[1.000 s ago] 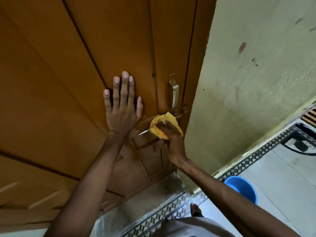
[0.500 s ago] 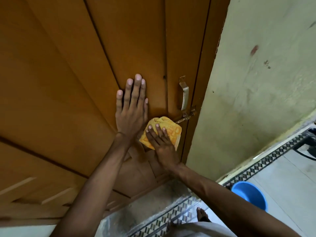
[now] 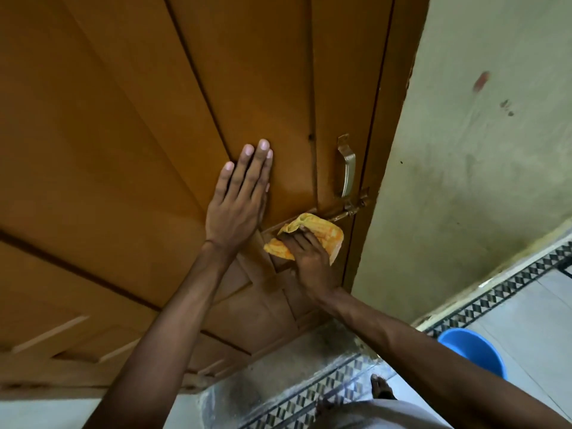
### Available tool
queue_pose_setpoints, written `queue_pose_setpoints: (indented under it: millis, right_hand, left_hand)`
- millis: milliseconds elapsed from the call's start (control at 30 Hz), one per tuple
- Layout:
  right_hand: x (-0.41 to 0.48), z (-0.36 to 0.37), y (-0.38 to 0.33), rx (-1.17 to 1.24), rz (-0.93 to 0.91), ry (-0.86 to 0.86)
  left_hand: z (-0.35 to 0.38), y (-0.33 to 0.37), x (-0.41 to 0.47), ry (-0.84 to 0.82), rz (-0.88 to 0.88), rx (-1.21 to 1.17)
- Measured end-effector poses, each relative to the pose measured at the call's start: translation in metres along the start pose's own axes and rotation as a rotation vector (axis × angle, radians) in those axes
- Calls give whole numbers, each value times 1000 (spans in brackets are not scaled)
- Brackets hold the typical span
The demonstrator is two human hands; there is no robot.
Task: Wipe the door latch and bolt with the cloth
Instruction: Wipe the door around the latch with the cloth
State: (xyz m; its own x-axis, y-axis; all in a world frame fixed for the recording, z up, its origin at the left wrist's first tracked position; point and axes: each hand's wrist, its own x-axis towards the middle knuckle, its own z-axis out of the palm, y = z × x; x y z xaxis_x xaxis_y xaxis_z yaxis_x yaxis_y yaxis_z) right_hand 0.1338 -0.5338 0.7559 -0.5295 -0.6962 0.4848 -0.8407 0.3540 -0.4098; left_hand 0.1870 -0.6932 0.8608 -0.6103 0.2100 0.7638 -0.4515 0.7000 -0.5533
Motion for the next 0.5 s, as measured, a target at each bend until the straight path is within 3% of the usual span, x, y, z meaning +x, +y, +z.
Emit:
queue_pose_setpoints:
  millis: [233,333,433,500]
  right_hand:
    - [10,-14,17,97,-133,-238]
    - [9,-21,27,-93,-149,-119]
    - [-3,-7,12,-77,-71,-7]
    - [-7,6,-7,3,-135,-115]
  left_hand:
    - [0,0,1,8,-10,-5]
    - [-2,2,2,-1,-13,-32]
    - [-2,2,3,1,-18,-33]
    - [-2,1,3,-12,-8,-29]
